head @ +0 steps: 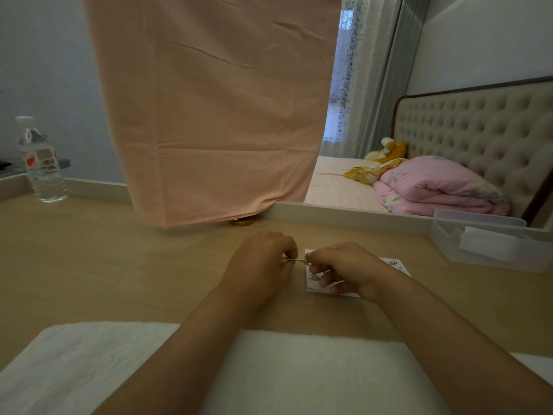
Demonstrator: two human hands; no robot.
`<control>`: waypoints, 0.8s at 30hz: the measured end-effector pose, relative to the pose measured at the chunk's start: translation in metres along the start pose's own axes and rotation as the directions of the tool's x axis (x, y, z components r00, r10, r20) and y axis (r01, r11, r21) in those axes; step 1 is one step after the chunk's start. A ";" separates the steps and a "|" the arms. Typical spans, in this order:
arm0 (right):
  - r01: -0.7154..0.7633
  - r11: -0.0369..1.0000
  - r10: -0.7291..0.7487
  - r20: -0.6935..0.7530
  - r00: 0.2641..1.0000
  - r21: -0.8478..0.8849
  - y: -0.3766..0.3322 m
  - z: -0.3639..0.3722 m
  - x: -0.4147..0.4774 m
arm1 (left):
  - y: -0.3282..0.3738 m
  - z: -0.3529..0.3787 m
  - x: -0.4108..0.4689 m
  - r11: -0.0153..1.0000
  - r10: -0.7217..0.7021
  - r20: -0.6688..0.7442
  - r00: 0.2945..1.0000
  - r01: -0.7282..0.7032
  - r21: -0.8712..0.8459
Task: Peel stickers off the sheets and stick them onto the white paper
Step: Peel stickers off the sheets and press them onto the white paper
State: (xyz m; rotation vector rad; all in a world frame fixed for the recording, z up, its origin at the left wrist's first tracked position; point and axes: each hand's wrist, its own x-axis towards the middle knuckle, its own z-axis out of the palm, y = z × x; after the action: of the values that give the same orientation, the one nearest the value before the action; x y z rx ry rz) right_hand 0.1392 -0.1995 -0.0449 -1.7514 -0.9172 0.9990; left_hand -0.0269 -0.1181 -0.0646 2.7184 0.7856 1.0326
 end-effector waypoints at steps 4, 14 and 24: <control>-0.091 0.992 0.085 0.065 0.994 0.092 0.000 0.001 0.000 | -0.009 0.005 0.001 0.996 0.013 -0.052 0.999 -0.017 -0.085; -0.226 0.954 0.200 0.147 0.969 0.194 0.003 0.002 0.004 | -0.021 0.010 0.002 0.982 0.158 -0.109 0.982 -0.167 -0.084; -0.233 0.944 0.199 0.159 0.967 0.236 0.003 -0.008 0.008 | -0.016 0.006 -0.001 0.996 -0.057 0.179 0.982 0.067 -0.050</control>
State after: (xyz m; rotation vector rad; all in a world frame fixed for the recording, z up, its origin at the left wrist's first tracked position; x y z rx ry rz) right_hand 0.1502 -0.1965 -0.0472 -1.6055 -0.6528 1.3293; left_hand -0.0303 -0.1040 -0.0747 2.6734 0.7928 0.7744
